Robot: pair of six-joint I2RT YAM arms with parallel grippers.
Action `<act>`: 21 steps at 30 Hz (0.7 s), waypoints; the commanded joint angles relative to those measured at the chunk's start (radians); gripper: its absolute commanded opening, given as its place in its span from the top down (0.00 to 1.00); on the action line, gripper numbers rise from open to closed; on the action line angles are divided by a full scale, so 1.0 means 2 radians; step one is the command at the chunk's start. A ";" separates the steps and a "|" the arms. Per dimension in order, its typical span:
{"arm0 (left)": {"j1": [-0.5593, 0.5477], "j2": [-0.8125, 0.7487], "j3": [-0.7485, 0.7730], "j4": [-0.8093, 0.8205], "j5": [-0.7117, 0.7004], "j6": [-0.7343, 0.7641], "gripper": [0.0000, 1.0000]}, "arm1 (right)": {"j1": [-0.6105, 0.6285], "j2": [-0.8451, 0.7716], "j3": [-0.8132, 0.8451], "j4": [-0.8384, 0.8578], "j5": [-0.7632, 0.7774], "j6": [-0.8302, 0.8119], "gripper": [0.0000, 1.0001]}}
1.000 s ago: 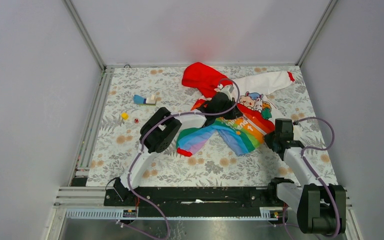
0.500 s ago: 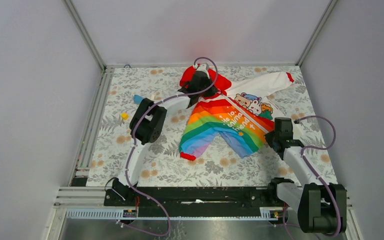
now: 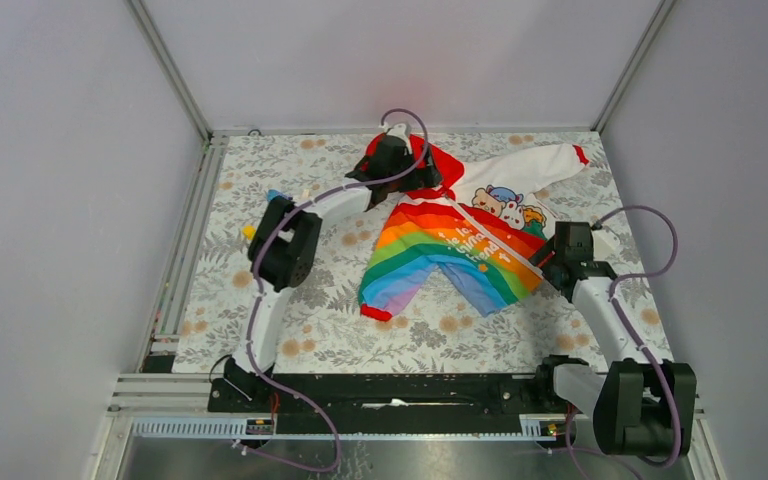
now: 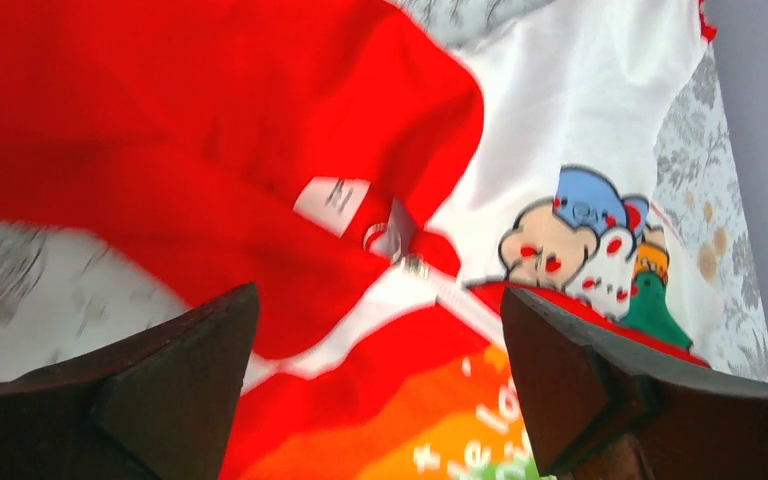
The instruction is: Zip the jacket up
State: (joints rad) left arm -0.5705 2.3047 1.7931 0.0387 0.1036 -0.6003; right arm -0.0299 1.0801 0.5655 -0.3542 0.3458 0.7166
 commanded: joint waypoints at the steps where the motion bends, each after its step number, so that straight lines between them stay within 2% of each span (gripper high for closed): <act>1: 0.002 -0.133 -0.055 -0.017 0.007 0.006 0.01 | 0.002 -0.023 0.076 -0.075 -0.038 -0.088 0.09; 4: -0.007 -0.221 -0.114 -0.039 0.014 0.009 0.01 | 0.019 -0.063 0.103 -0.095 -0.096 -0.128 0.01; 9: -0.018 -0.361 -0.175 -0.080 0.036 0.006 0.01 | 0.033 -0.115 0.169 -0.117 -0.273 -0.161 0.00; 11: -0.018 -0.413 -0.192 -0.098 0.042 0.001 0.01 | 0.033 -0.121 0.222 -0.135 -0.313 -0.167 0.00; 15: -0.018 -0.509 -0.180 -0.157 0.032 0.014 0.01 | 0.033 -0.142 0.315 -0.150 -0.337 -0.168 0.01; 21: -0.018 -0.609 -0.094 -0.246 -0.015 0.046 0.01 | 0.033 -0.157 0.459 -0.149 -0.293 -0.143 0.01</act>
State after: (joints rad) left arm -0.6102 1.1831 1.4883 -0.3260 0.1398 -0.5678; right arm 0.0319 0.7948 1.3140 -0.6430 -0.2481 0.4194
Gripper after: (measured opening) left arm 0.986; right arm 0.993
